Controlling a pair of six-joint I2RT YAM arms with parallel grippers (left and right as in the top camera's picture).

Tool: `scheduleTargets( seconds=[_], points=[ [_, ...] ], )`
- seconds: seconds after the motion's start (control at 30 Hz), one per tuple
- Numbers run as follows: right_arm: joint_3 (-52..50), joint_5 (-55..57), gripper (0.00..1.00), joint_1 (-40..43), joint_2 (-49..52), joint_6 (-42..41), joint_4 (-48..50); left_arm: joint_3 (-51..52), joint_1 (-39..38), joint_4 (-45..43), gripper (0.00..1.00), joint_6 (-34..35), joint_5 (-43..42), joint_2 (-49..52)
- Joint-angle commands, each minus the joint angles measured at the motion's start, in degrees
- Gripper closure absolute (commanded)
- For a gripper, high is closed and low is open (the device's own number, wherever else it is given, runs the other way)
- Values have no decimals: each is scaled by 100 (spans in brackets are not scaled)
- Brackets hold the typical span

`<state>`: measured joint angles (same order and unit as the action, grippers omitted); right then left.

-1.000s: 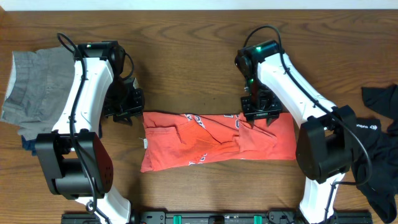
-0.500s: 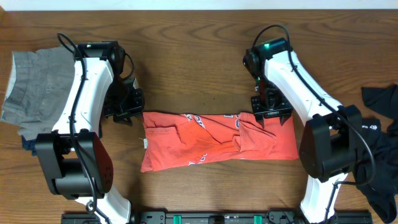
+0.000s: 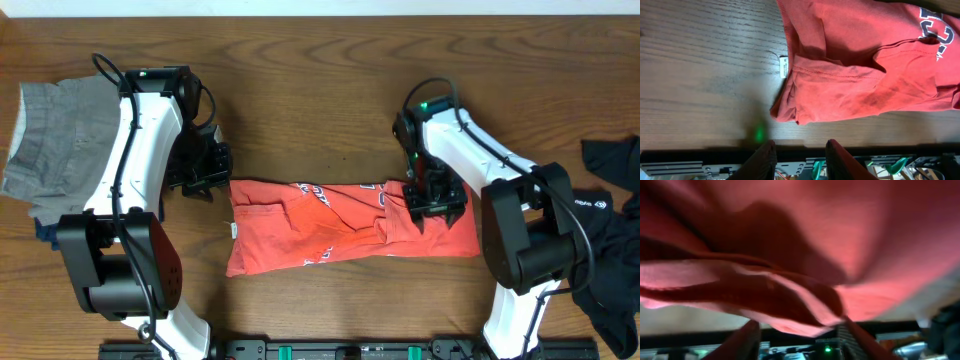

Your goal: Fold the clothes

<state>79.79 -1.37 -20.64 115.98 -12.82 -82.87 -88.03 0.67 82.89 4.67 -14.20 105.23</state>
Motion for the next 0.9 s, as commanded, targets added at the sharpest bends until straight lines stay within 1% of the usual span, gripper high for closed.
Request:
scheduleTargets(
  seconds=[0.0,0.03,0.1,0.17,0.23,0.33,0.37,0.4,0.43,0.47,0.57,0.67,0.77,0.87],
  points=[
    [-57,-933,72,-42,-111,684,98,7,28,33,65,31,33,-46],
    [-57,-1126,82,-42,-114,782,138,7,28,33,65,31,33,-46],
    [-55,-1488,94,-42,-114,931,225,7,28,33,65,31,33,-46],
    [-55,-1923,95,-42,-114,1189,302,7,28,33,66,31,33,-46],
    [-55,-2487,92,-44,-114,1628,315,7,28,33,65,31,33,-44],
    [-55,-3169,81,-44,-114,2376,177,7,28,31,66,31,33,-46],
    [-55,-3191,79,-42,-114,2435,160,7,28,33,66,31,33,-46],
    [-55,-3136,79,-42,-114,2422,162,7,28,33,66,31,33,-46],
    [-55,-3080,82,-33,-114,2396,181,7,28,33,65,31,33,-46],
    [-48,-2949,83,-20,-114,2234,223,7,28,33,65,31,33,-46],
    [46,-2135,82,0,-127,1355,317,7,28,33,65,31,33,-46],
    [234,-1731,82,-28,-214,1047,352,7,28,33,65,31,33,-46],
    [396,-1316,78,-131,-319,575,542,7,28,31,66,31,33,-46],
    [400,-887,66,-243,-308,170,750,7,28,33,65,31,33,-46]
  ],
)
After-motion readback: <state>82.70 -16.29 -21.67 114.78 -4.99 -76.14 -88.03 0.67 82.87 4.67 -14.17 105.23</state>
